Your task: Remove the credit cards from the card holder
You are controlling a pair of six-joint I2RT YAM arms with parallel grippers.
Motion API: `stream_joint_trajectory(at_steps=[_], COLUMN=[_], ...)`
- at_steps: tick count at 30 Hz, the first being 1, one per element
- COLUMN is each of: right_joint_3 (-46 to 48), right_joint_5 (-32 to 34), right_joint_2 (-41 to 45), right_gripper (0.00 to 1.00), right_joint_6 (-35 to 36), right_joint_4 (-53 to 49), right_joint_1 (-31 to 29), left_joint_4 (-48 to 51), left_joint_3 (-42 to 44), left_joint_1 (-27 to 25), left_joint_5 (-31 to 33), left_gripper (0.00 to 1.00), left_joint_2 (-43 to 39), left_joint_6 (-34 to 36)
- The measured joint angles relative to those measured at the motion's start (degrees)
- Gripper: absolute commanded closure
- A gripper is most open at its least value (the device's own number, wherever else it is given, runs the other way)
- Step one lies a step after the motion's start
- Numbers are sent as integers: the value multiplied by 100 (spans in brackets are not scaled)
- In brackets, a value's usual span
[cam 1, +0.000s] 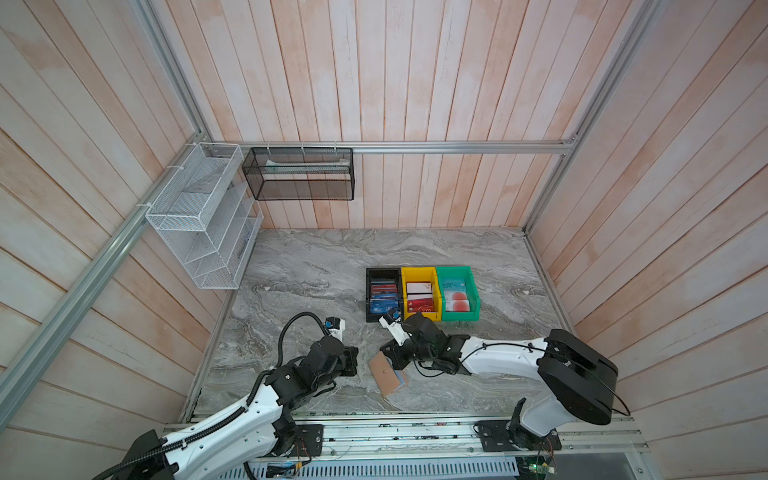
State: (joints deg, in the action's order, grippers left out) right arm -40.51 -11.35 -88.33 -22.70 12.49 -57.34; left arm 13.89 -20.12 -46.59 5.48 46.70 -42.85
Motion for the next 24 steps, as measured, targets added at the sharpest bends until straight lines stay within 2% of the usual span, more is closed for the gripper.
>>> stream_joint_trajectory(at_steps=[11,24], right_joint_3=[697,979], right_joint_5=[83,297], right_joint_2=[522,669], right_gripper=[100,100], right_joint_6=[-48,-153], right_joint_4=[-170,-278], right_joint_1=[-11,-42], left_joint_4=[-490,-1207], left_joint_3=[389,411], left_joint_1=[-142,-518], left_joint_5=[-629,-857], left_gripper=[100,100], left_joint_2=[850,1563], left_joint_6=[-396,-623])
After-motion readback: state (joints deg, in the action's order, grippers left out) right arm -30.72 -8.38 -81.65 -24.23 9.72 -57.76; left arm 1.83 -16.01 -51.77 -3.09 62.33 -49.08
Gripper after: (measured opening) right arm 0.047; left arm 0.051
